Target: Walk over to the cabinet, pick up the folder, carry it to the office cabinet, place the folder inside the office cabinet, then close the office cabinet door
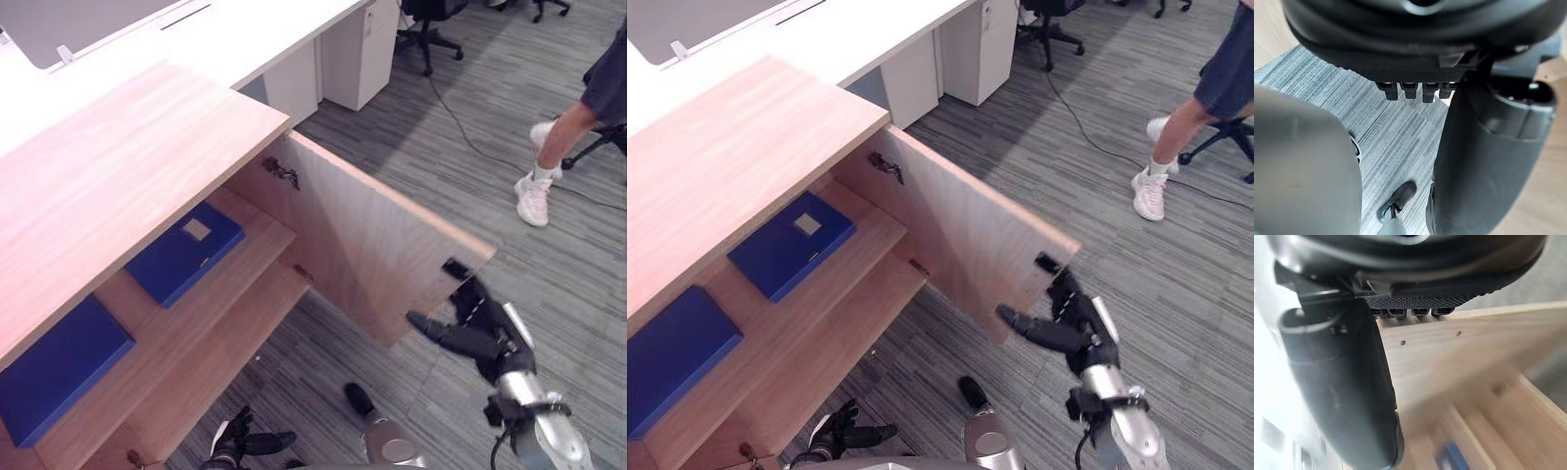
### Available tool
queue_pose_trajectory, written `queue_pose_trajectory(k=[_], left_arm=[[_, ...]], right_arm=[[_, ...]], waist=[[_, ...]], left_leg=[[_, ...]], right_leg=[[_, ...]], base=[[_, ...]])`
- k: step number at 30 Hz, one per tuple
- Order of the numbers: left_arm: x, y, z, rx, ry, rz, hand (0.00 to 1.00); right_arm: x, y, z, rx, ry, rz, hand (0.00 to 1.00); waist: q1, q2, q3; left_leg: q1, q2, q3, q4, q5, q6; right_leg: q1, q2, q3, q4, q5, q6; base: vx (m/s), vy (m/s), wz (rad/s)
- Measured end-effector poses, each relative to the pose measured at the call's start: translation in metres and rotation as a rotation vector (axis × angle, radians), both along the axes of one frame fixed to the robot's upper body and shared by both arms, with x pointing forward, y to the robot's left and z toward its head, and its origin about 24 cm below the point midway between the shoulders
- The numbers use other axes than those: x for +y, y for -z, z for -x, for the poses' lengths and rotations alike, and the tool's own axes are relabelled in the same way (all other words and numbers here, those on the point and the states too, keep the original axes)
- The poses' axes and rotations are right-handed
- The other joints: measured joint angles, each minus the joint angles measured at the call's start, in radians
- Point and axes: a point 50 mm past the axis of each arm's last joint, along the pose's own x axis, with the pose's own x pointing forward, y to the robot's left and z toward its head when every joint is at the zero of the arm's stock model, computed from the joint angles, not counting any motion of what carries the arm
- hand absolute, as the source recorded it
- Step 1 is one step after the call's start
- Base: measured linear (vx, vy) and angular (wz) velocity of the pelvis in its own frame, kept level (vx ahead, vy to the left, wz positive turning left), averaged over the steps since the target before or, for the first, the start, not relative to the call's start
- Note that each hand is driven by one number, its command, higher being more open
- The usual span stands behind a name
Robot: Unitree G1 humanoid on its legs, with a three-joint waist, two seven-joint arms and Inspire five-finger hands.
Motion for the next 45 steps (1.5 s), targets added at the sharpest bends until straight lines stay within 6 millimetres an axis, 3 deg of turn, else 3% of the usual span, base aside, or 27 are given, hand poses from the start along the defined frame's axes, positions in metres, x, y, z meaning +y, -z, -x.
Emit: queue_pose_trajectory(k=[5, 8, 10, 11, 13, 15, 17, 19, 21, 23, 24, 25, 27, 30, 32, 36, 38, 41, 45], left_arm=[[0.002, 0.000, -0.006, -0.002, 0.054, -0.020, 1.00], [-0.002, -0.003, -0.015, -0.028, 0.087, -0.020, 1.00], [-0.006, -0.005, -0.025, -0.056, 0.115, -0.021, 1.00], [-0.007, -0.006, -0.027, -0.063, 0.118, -0.022, 1.00], [-0.009, -0.009, -0.034, -0.087, 0.127, -0.026, 1.00], [-0.008, -0.010, -0.036, -0.100, 0.113, -0.031, 1.00], [-0.006, -0.013, -0.039, -0.124, 0.069, -0.040, 1.00], [-0.004, -0.013, -0.039, -0.128, 0.036, -0.040, 1.00], [-0.003, -0.015, -0.040, -0.139, -0.004, -0.038, 1.00], [0.000, -0.017, -0.039, -0.158, -0.058, -0.032, 1.00], [0.000, -0.017, -0.040, -0.163, -0.070, -0.032, 1.00], [0.001, -0.019, -0.041, -0.179, -0.099, -0.028, 1.00], [0.005, -0.022, -0.042, -0.199, -0.146, -0.026, 1.00], [0.014, -0.024, -0.037, -0.215, -0.237, -0.023, 1.00], [0.022, -0.026, -0.029, -0.229, -0.320, -0.015, 1.00], [0.056, -0.040, -0.023, -0.318, -0.521, -0.042, 1.00], [0.073, -0.050, -0.024, -0.378, -0.598, -0.060, 1.00], [0.101, -0.081, -0.038, -0.545, -0.669, -0.109, 1.00], [0.120, -0.127, -0.062, -0.765, -0.619, -0.170, 1.00]], right_arm=[[0.037, 0.008, 0.020, 0.109, -0.321, -0.060, 1.00], [0.068, 0.012, 0.026, 0.138, -0.487, -0.130, 1.00], [0.098, 0.006, -0.001, 0.034, -0.649, -0.126, 1.00], [0.105, 0.002, -0.011, -0.016, -0.674, -0.120, 1.00], [0.129, -0.015, -0.063, -0.210, -0.661, -0.098, 1.00], [0.133, -0.010, -0.089, -0.229, -0.596, -0.051, 1.00], [0.133, -0.008, -0.123, -0.254, -0.437, 0.008, 1.00], [0.131, -0.011, -0.142, -0.273, -0.320, 0.035, 1.00], [0.117, -0.012, -0.167, -0.262, -0.152, 0.077, 1.00], [0.077, 0.000, -0.181, -0.188, 0.090, 0.116, 1.00], [0.067, 0.004, -0.184, -0.158, 0.132, 0.141, 1.00], [0.046, 0.016, -0.184, -0.076, 0.221, 0.176, 1.00], [0.036, 0.028, -0.180, -0.010, 0.276, 0.186, 1.00], [0.037, 0.043, -0.172, 0.059, 0.295, 0.179, 1.00], [0.034, 0.057, -0.158, 0.099, 0.286, 0.179, 1.00], [0.026, 0.098, -0.111, 0.251, 0.256, 0.191, 1.00], [0.026, 0.112, -0.099, 0.320, 0.232, 0.211, 1.00], [0.030, 0.128, -0.084, 0.402, 0.199, 0.224, 1.00], [0.031, 0.139, -0.067, 0.451, 0.166, 0.236, 1.00]], waist=[[0.011, -0.030, -0.007], [0.053, -0.032, -0.009], [0.113, -0.036, -0.014], [0.127, -0.038, -0.017], [0.178, -0.046, -0.027], [0.198, -0.053, -0.027], [0.242, -0.065, -0.030], [0.249, -0.065, -0.030], [0.264, -0.065, -0.029], [0.274, -0.063, -0.024], [0.280, -0.060, -0.020], [0.295, -0.053, -0.007], [0.310, -0.050, 0.006], [0.326, -0.036, 0.028], [0.333, -0.032, 0.030], [0.365, -0.030, 0.031], [0.382, -0.030, 0.032], [0.416, -0.029, 0.032], [0.432, -0.028, 0.033]], left_leg=[[-0.017, -0.005, -0.087, 0.009, 0.001, 0.006], [-0.052, -0.007, -0.185, 0.007, 0.029, 0.007], [-0.082, -0.012, -0.268, 0.001, 0.060, 0.005], [-0.089, -0.014, -0.289, -0.004, 0.070, 0.003], [-0.113, -0.024, -0.374, -0.036, 0.113, 0.005], [-0.114, -0.031, -0.430, -0.064, 0.144, 0.012], [-0.123, -0.040, -0.497, -0.109, 0.181, 0.010], [-0.135, -0.047, -0.537, -0.131, 0.204, 0.012], [-0.158, -0.058, -0.596, -0.147, 0.228, 0.012], [-0.187, -0.077, -0.674, -0.154, 0.257, 0.012], [-0.192, -0.081, -0.693, -0.160, 0.265, 0.011], [-0.193, -0.087, -0.742, -0.184, 0.279, 0.007], [-0.192, -0.088, -0.773, -0.205, 0.294, 0.004], [-0.187, -0.087, -0.805, -0.237, 0.312, 0.007], [-0.183, -0.096, -0.846, -0.241, 0.325, 0.000], [-0.186, -0.124, -0.951, -0.242, 0.340, 0.013], [-0.191, -0.134, -0.986, -0.239, 0.343, 0.011], [-0.206, -0.148, -1.046, -0.236, 0.354, 0.006], [-0.228, -0.175, -1.137, -0.236, 0.366, 0.001]], right_leg=[[0.005, -0.010, -0.077, 0.005, -0.005, -0.005], [0.009, -0.024, -0.160, 0.009, -0.006, -0.005], [0.017, -0.041, -0.245, 0.008, -0.011, -0.012], [0.018, -0.046, -0.266, 0.008, -0.012, -0.014], [0.027, -0.063, -0.358, 0.011, -0.012, -0.015], [0.046, -0.072, -0.419, 0.011, -0.014, -0.022], [0.055, -0.082, -0.491, 0.011, -0.026, -0.026], [0.054, -0.090, -0.532, 0.011, -0.032, -0.025], [0.056, -0.102, -0.594, 0.013, -0.041, -0.022], [0.061, -0.114, -0.670, 0.017, -0.050, -0.020], [0.063, -0.116, -0.690, 0.022, -0.056, -0.019], [0.071, -0.124, -0.740, 0.037, -0.073, -0.017], [0.077, -0.128, -0.777, 0.048, -0.086, -0.017], [0.101, -0.132, -0.840, 0.049, -0.105, -0.011], [0.128, -0.139, -0.885, 0.050, -0.117, -0.006], [0.184, -0.157, -1.006, 0.068, -0.162, -0.003], [0.197, -0.160, -1.039, 0.068, -0.172, -0.006], [0.212, -0.162, -1.091, 0.069, -0.185, -0.010], [0.225, -0.172, -1.142, 0.090, -0.222, -0.001]], base=[[-0.08, -0.067, 0.09], [-0.04, -0.094, 0.85], [-0.03, -0.093, 1.05], [-0.03, -0.074, 1.13], [-0.02, -0.064, 1.15], [0.00, -0.034, 1.06], [0.02, -0.019, 1.00], [0.01, -0.003, 0.80], [-0.01, 0.014, 0.92], [-0.03, 0.017, 0.98], [-0.08, -0.008, 1.15], [-0.06, -0.016, 0.81], [-0.07, -0.017, 0.80], [-0.03, -0.020, 0.65], [0.05, -0.013, 0.72], [0.10, -0.014, 0.88], [0.09, -0.003, 0.70], [0.04, -0.009, 0.62], [-0.02, -0.008, 0.78]])
